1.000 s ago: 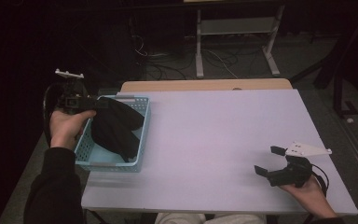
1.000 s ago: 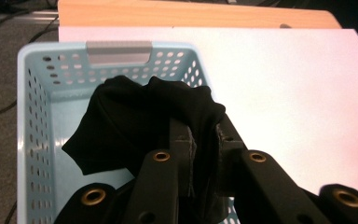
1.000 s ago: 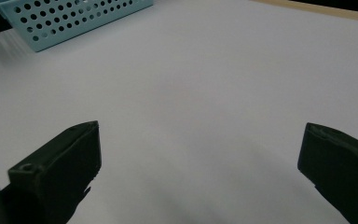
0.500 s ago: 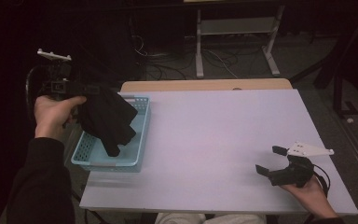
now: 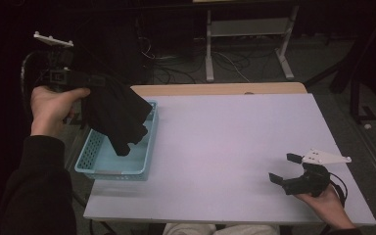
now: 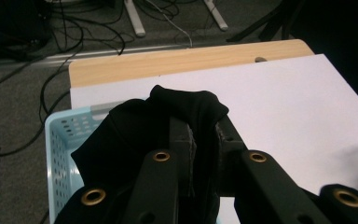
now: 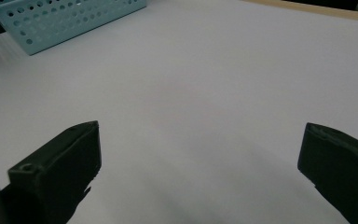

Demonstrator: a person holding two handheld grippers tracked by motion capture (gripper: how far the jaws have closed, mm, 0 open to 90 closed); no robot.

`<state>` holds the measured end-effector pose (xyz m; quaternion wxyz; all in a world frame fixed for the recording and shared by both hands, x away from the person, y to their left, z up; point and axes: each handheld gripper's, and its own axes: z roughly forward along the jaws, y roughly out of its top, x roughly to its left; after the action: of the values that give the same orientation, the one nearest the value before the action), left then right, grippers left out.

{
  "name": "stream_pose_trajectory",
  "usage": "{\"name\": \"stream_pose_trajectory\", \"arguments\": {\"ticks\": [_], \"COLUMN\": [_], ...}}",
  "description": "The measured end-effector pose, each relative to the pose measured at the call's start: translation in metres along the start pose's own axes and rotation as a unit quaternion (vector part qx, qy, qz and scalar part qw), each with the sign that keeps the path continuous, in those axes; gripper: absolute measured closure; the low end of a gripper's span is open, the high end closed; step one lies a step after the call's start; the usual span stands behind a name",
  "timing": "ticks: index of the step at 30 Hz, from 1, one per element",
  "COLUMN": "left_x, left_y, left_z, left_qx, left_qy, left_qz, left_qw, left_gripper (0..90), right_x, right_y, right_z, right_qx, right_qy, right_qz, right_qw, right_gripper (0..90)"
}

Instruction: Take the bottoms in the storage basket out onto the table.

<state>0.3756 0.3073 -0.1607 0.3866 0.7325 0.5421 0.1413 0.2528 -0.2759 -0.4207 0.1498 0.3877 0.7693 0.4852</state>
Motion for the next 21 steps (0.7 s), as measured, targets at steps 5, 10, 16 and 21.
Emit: {"name": "stream_pose_trajectory", "arguments": {"ticks": [5, 10, 16, 21], "left_x": [-0.008, -0.015, -0.025, -0.034], "left_y": [0.007, 0.012, 0.02, 0.024], "left_z": [-0.004, -0.004, -0.003, 0.001], "left_qx": [-0.007, -0.013, -0.021, -0.024], "left_qy": [-0.004, -0.015, -0.03, -0.043], "left_qz": [0.003, 0.002, 0.008, 0.015], "left_qw": [1.0, 0.9998, 0.9993, 0.9987], "left_gripper": [81.7, 81.7, 81.7, 81.6], "right_x": [0.0, 0.0, -0.001, -0.001], "right_y": [0.0, -0.001, -0.002, -0.002], "right_z": [0.0, 0.0, -0.002, -0.003], "right_qx": [0.0, -0.001, -0.002, -0.003], "right_qy": [0.0, -0.002, -0.003, -0.004], "right_qz": [0.001, 0.001, 0.006, 0.006], "right_qw": [1.0, 1.0, 1.0, 1.0], "right_gripper": [0.0, 0.0, 0.0, 0.0]}}
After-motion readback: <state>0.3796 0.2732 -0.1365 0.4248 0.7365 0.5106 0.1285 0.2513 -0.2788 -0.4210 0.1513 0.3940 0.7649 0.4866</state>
